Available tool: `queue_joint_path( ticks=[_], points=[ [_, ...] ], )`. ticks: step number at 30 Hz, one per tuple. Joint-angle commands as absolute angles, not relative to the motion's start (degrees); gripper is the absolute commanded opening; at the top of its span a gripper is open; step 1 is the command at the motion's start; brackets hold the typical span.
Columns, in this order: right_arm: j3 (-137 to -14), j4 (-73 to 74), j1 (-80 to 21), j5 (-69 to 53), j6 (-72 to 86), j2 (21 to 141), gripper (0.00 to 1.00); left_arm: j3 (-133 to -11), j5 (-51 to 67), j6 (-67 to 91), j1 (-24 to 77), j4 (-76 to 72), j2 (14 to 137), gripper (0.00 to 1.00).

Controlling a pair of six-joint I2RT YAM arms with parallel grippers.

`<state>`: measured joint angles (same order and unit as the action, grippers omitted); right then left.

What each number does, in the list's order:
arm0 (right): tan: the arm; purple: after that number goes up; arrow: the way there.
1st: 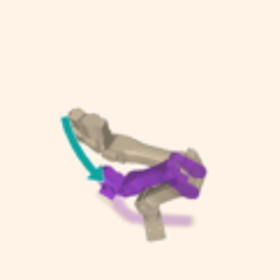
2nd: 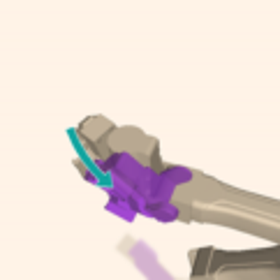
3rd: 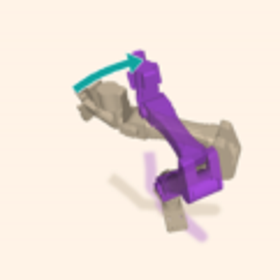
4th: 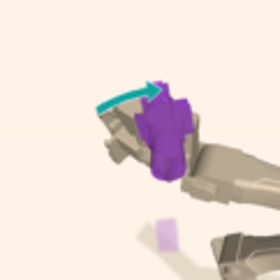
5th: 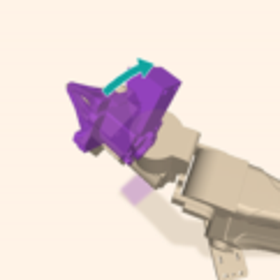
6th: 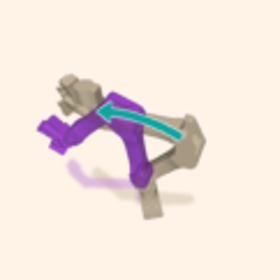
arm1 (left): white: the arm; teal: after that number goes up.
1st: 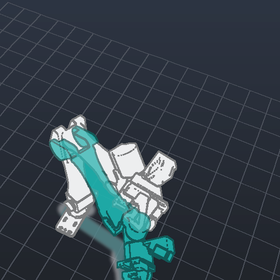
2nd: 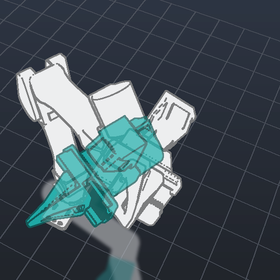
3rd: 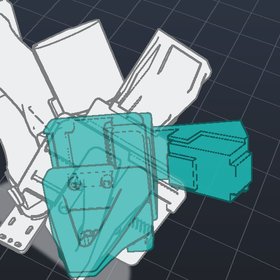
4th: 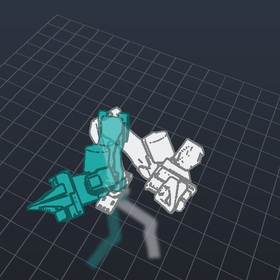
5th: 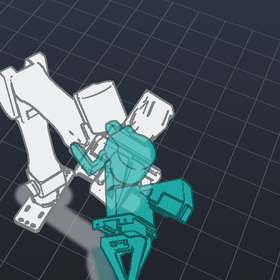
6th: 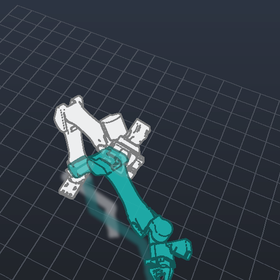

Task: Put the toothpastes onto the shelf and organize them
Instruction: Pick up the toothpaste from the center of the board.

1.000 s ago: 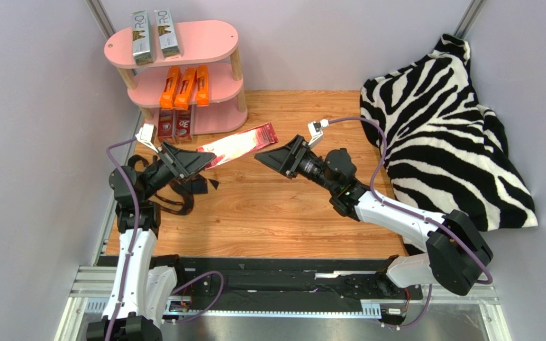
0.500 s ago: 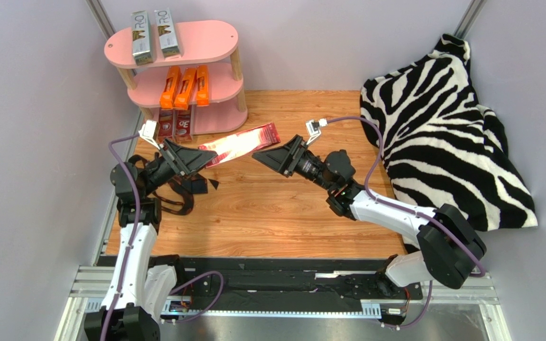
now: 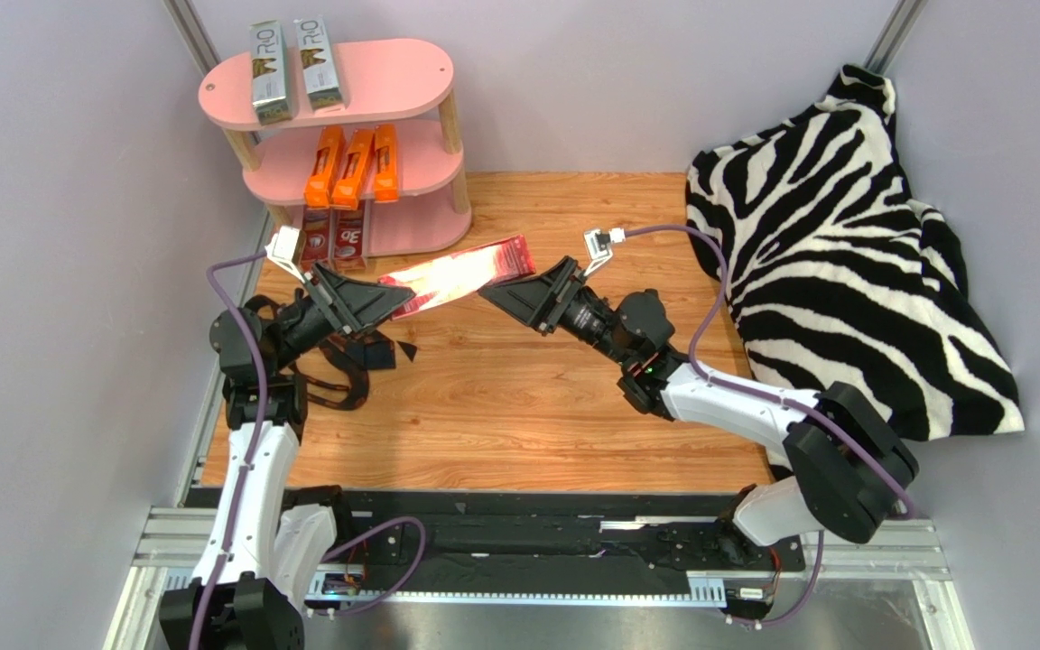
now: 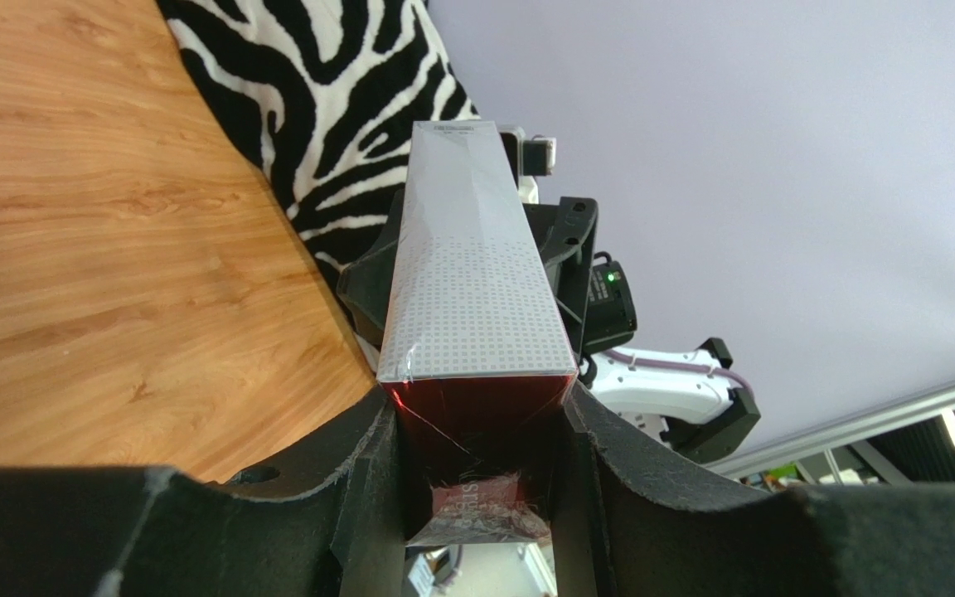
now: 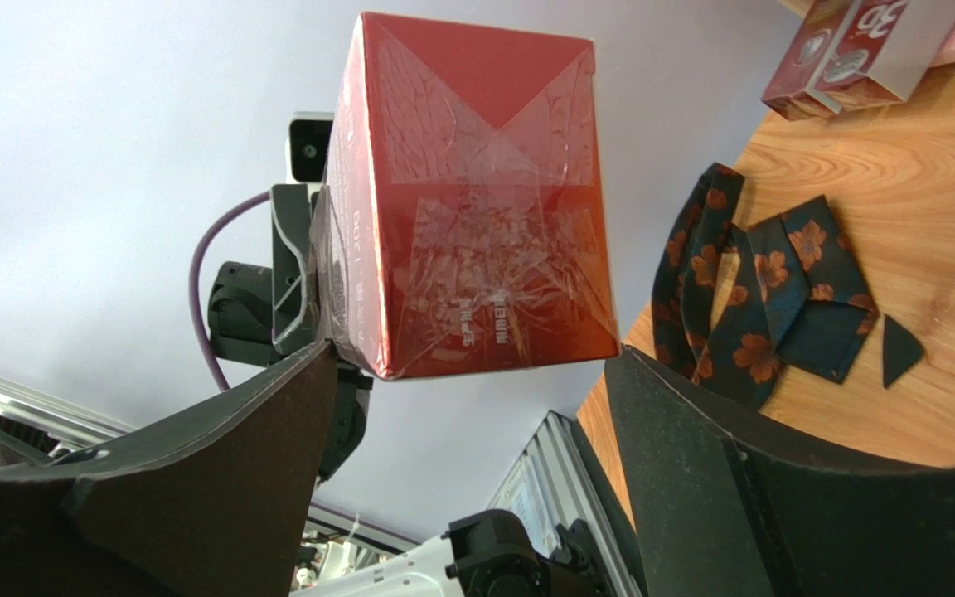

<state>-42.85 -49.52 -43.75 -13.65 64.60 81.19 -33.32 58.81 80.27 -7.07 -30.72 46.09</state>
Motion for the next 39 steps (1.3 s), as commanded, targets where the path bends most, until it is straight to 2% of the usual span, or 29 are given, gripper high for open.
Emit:
queue_joint_path(
  ticks=[1, 5, 11, 17, 19, 24, 28, 34, 37, 39],
  points=[
    [-46.2, -58.4, -43.4, -12.6, 67.2, 84.3, 0.81, -34.4, 59.9, 80.9, -6.2, -34.7, 44.3, 0.33],
    [-47.4, -62.1, -43.4, -13.4, 69.5, 86.7, 0.71, -32.2, 60.2, 80.7, -5.5, -34.7, 43.6, 0.33],
    [-47.4, -64.7, -43.1, -14.3, 70.9, 87.5, 0.64, -28.7, 60.5, 79.1, -4.7, -33.5, 42.2, 0.34],
    [-47.9, -63.7, -42.5, -16.1, 70.8, 86.9, 0.47, -28.1, 61.4, 76.6, -4.5, -31.0, 41.7, 0.46],
    [-48.8, -62.6, -42.3, -17.0, 69.9, 86.6, 0.45, -28.9, 62.0, 75.5, -4.6, -29.7, 41.6, 0.48],
    [-52.2, -56.8, -41.6, -22.4, 67.1, 86.3, 0.42, -31.5, 63.9, 70.8, -4.5, -24.0, 41.7, 0.60],
    [-55.3, -52.9, -40.9, -25.7, 64.7, 86.1, 0.42, -32.5, 64.4, 68.2, -4.5, -19.2, 41.4, 0.58],
    [-57.1, -49.6, -39.6, -28.7, 63.6, 86.8, 0.42, -33.0, 64.9, 67.3, -4.5, -18.8, 41.3, 0.45],
    [-57.3, -49.3, -39.0, -29.8, 63.5, 87.0, 0.46, -32.9, 64.4, 67.3, -4.6, -18.7, 41.1, 0.38],
    [-56.7, -49.3, -38.8, -29.4, 63.5, 86.9, 0.53, -32.3, 63.2, 67.7, -4.5, -19.0, 41.1, 0.35]
  ],
)
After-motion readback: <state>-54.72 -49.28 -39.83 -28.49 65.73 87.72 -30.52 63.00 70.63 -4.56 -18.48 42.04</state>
